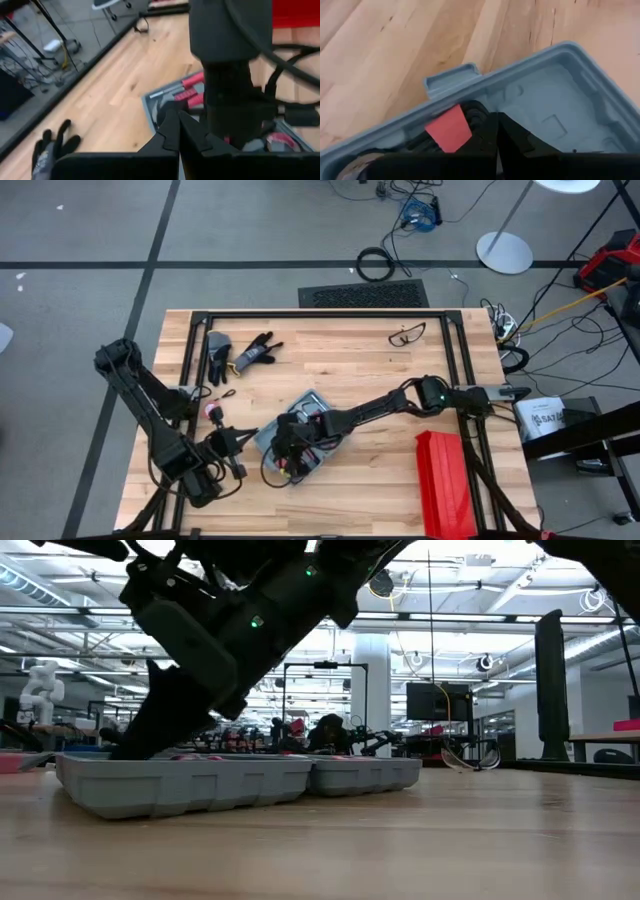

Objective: Prefit tool cases
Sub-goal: Put the red allen wrench into the gray prefit tools case

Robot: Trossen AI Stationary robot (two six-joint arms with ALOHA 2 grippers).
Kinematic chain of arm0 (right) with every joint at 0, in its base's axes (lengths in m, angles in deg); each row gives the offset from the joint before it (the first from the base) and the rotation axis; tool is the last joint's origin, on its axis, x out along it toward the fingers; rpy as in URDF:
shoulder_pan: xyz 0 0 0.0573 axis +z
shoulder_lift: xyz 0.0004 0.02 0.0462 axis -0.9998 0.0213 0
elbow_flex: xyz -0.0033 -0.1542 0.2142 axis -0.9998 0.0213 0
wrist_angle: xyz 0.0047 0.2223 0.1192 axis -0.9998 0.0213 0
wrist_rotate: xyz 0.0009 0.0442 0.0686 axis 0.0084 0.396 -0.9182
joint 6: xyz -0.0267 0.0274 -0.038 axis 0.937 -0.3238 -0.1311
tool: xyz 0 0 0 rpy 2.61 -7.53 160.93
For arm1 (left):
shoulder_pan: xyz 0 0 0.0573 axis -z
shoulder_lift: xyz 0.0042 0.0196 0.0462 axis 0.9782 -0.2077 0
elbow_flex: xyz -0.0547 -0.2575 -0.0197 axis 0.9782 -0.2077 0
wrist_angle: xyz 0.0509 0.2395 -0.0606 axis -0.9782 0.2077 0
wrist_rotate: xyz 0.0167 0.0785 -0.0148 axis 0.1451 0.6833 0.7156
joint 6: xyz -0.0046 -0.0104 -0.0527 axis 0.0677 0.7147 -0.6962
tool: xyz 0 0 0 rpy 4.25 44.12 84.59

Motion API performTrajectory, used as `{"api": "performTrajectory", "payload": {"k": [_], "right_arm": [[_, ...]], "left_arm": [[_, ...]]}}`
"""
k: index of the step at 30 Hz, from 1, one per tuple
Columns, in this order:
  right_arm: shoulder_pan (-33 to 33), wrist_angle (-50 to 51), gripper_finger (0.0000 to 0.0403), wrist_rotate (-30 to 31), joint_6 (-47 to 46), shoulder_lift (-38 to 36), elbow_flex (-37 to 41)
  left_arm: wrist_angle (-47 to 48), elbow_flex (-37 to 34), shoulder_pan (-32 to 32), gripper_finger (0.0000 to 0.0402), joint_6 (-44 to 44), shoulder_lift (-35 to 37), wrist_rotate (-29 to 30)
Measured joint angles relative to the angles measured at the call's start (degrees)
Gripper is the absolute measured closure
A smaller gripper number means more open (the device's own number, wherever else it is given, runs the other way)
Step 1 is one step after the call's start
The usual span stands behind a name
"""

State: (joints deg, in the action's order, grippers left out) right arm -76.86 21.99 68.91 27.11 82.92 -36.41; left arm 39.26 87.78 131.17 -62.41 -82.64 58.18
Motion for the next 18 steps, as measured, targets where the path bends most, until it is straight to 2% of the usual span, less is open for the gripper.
{"api": "performTrajectory", "payload": {"k": [5,14,18], "right_arm": [[-0.46,-0.69,0.0403,-1.81,-1.11,1.3,-0.24],[1.33,-1.11,0.0403,-0.96,0.36,-3.8,-0.15],[2.07,0.73,0.0403,0.07,-0.27,-1.42,0.1]], "left_arm": [[0.11,0.0,0.25,0.0401,-0.01,0.0,1.47],[-0.06,0.0,0.25,0.0401,-0.04,0.0,2.64],[-0.24,0.0,0.25,0.0401,-0.1,0.0,3.14]]}}
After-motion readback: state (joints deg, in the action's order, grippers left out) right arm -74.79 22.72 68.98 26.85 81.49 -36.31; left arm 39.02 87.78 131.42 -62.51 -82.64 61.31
